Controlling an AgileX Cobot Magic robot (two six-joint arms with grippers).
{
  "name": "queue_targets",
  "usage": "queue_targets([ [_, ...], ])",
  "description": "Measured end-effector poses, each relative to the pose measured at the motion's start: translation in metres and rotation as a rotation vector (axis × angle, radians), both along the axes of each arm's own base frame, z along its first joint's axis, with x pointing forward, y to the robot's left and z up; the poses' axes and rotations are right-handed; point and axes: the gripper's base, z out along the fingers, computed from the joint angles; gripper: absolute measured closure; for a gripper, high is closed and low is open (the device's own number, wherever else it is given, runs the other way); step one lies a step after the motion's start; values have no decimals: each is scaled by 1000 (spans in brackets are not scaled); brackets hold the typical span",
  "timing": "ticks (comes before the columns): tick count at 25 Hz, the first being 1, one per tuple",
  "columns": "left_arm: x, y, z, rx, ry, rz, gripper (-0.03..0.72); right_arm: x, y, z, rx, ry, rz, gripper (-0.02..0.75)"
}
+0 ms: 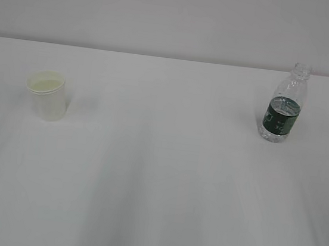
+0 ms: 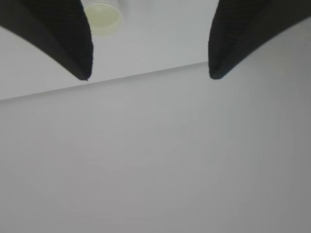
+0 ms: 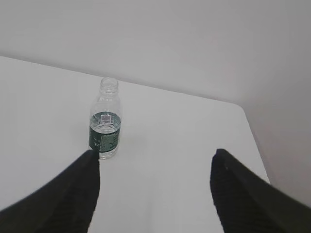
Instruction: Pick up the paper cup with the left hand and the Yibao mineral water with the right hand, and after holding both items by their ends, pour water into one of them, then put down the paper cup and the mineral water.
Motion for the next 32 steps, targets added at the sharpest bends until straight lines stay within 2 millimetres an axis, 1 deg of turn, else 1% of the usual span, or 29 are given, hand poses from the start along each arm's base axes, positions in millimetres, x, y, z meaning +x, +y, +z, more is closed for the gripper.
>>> queue_targets([
  [12,-3,2,-11,-64,131,28,159,0,3,-1,67,5,11,200],
  [16,-8,2,-11,-150,142,26,159,0,3,-1,73,7,12,200],
  [18,-10,1,-6,-219,138,19,159,0,3,-1,73,7,12,200],
  [20,-10,1,-3,-243,131,16,159,0,3,-1,73,9,12,200],
  [24,-10,1,-3,-207,152,22,159,0,3,-1,73,11,12,201],
  [29,-11,4,-8,-91,199,46,159,0,3,-2,73,17,12,201],
  [32,-11,5,-9,-63,207,52,159,0,3,-2,73,17,12,201],
])
